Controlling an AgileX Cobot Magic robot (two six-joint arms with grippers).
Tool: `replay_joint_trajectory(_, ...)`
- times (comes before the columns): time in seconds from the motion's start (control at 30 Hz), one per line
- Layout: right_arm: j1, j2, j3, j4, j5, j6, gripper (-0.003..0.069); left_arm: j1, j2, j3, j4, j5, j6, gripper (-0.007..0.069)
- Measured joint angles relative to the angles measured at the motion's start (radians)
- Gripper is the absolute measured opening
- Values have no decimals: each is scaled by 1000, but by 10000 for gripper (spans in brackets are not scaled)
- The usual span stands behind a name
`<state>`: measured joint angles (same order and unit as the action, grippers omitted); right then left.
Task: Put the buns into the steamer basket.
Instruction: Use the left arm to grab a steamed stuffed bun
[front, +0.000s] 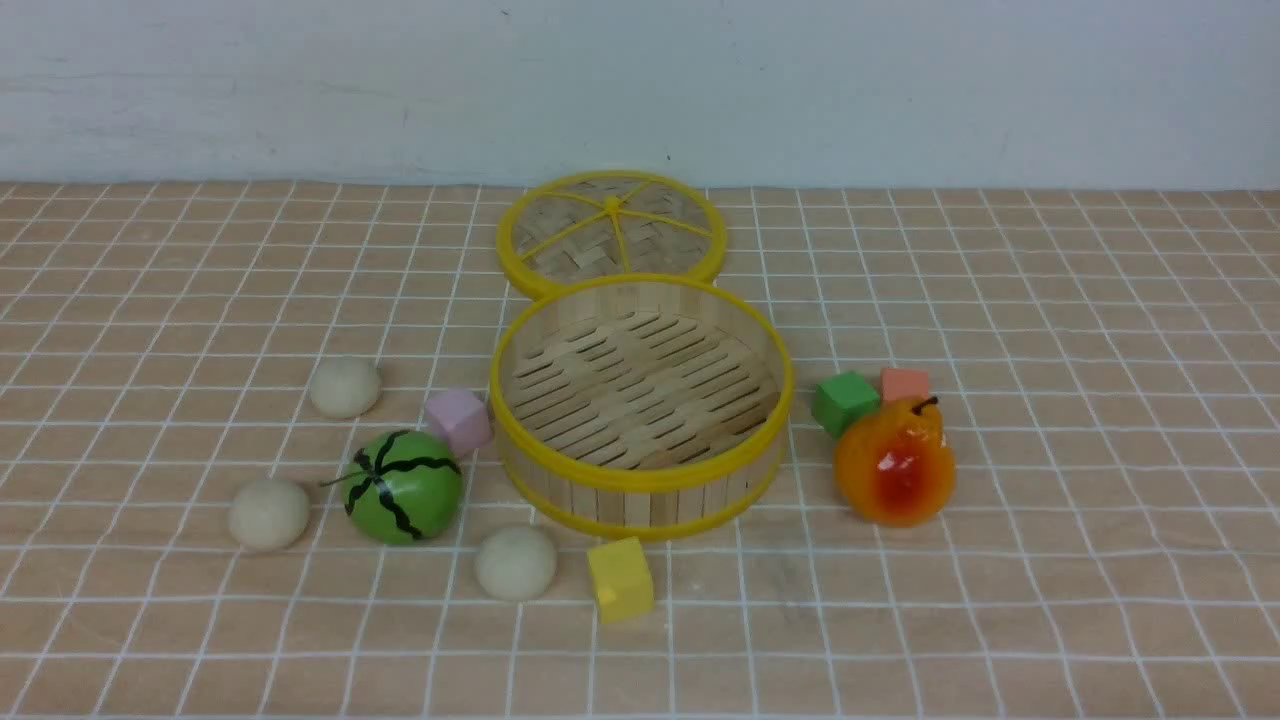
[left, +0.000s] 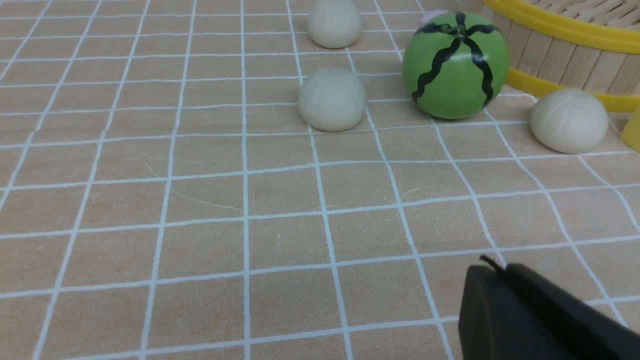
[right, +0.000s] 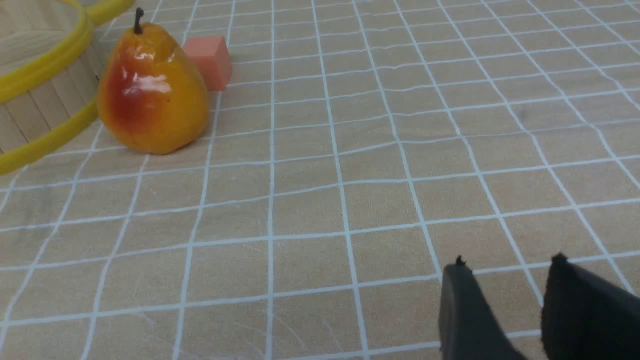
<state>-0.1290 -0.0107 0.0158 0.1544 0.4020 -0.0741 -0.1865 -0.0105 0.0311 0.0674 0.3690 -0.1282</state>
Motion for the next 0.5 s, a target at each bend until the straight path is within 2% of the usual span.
replay_joint_trajectory(0.5,0,0,0,0,0,0,239,0,0,0,0,0,0,29)
